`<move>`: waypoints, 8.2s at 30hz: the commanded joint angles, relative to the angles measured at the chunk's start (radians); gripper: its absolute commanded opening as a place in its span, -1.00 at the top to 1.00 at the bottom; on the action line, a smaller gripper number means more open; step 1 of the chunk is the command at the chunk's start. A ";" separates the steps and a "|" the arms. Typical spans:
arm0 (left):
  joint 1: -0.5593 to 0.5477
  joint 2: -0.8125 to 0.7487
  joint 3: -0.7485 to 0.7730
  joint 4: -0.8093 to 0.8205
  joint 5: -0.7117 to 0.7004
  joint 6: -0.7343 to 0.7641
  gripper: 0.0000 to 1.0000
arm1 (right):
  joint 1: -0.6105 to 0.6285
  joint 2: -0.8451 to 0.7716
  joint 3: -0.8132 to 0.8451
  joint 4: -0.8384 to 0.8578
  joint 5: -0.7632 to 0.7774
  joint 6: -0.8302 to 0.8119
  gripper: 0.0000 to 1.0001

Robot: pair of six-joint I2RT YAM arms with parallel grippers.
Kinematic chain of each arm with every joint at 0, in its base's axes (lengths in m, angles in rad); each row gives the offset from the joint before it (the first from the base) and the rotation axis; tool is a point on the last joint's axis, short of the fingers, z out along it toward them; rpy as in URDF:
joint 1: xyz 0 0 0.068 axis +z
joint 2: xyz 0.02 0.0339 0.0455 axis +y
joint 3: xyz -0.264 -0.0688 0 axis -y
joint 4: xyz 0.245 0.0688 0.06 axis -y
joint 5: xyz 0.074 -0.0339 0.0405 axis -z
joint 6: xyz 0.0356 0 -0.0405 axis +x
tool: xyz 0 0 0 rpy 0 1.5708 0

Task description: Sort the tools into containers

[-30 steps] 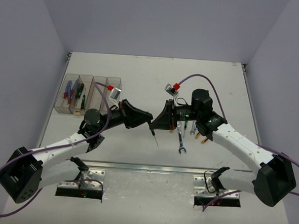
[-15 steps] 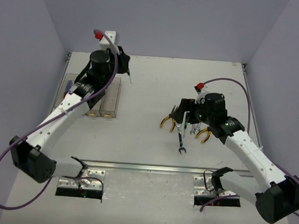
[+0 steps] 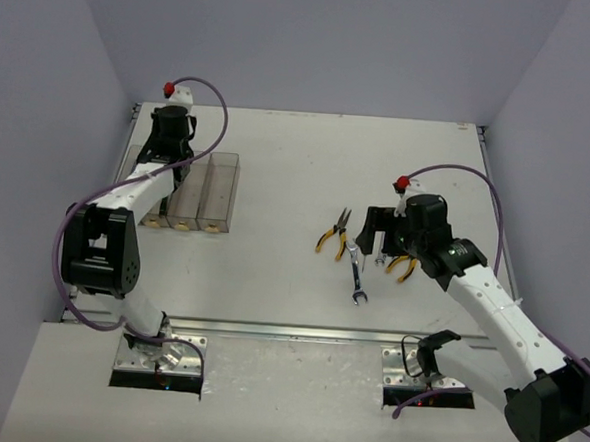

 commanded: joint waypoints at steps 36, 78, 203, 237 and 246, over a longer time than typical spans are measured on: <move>0.029 -1.010 -0.418 -0.384 0.910 -0.679 -1.00 | -0.002 0.618 0.289 -0.063 0.261 0.162 0.21; -0.585 -0.605 -0.649 0.764 1.034 -1.216 -0.64 | 0.123 0.181 0.084 0.639 -1.084 0.144 1.00; -0.105 -1.108 -0.813 -0.027 1.090 -1.006 -1.00 | 0.171 0.538 0.220 0.190 -0.007 0.291 1.00; -0.215 -1.212 -0.469 -0.485 0.756 -0.754 -1.00 | 0.241 0.858 0.300 0.100 0.123 0.099 0.41; -0.215 -1.222 -0.491 -0.502 0.762 -0.745 -1.00 | 0.242 0.987 0.408 0.017 0.162 0.076 0.71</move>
